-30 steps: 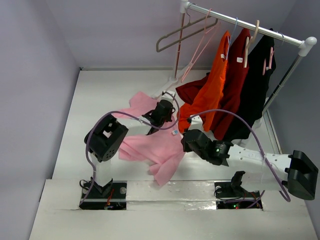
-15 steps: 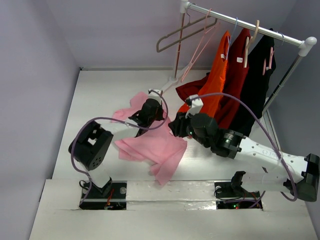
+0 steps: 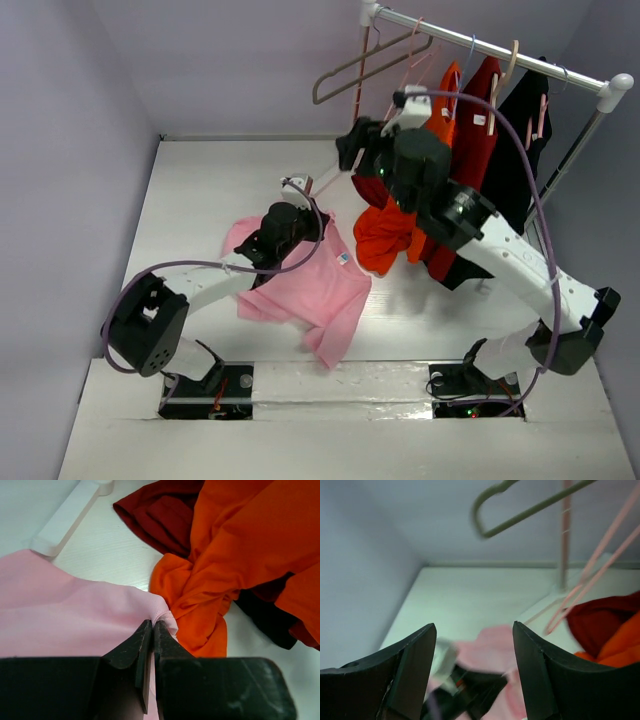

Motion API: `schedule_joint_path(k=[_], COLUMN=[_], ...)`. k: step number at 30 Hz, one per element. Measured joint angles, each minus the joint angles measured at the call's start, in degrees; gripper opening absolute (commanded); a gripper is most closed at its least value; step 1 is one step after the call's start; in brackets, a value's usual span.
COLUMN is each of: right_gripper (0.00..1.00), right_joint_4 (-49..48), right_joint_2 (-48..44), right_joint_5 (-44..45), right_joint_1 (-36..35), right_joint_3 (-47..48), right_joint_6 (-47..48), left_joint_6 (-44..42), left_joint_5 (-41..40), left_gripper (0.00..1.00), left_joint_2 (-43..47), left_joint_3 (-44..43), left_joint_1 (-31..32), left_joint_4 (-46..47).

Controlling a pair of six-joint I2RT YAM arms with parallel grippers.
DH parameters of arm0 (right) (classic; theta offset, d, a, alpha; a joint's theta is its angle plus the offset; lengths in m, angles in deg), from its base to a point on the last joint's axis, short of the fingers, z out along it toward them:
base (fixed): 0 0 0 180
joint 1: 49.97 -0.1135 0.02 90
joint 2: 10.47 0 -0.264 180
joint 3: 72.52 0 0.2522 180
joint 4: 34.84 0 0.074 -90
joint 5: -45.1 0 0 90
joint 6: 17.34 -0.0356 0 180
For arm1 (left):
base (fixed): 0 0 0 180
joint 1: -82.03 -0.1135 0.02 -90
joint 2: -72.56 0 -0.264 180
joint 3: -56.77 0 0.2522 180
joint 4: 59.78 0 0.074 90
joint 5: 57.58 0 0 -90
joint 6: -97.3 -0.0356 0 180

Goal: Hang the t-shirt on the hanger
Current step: Pick up the hanger from the clothesline.

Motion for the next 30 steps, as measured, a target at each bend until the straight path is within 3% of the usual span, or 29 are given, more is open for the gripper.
schedule_joint_path(k=[7, 14, 30], right_gripper=[0.68, 0.63, 0.52], right_joint_4=[3.93, 7.48, 9.01], right_joint_2=[8.00, 15.65, 19.32], right_joint_5=[5.18, -2.08, -13.55], right_joint_1=[11.32, 24.11, 27.89], right_joint_3=[13.62, 21.77, 21.33], right_joint_6=[2.01, -0.59, -4.52], left_joint_6=[0.33, 0.70, 0.68], left_joint_5=[0.57, 1.16, 1.18], left_gripper=[0.00, 0.00, 0.00], left_joint_2=[4.11, 5.51, 5.51], left_joint_3=[3.10, 4.22, 4.39], left_joint_1=[-0.07, -0.11, -0.11], left_joint_4=[0.68, 1.70, 2.14])
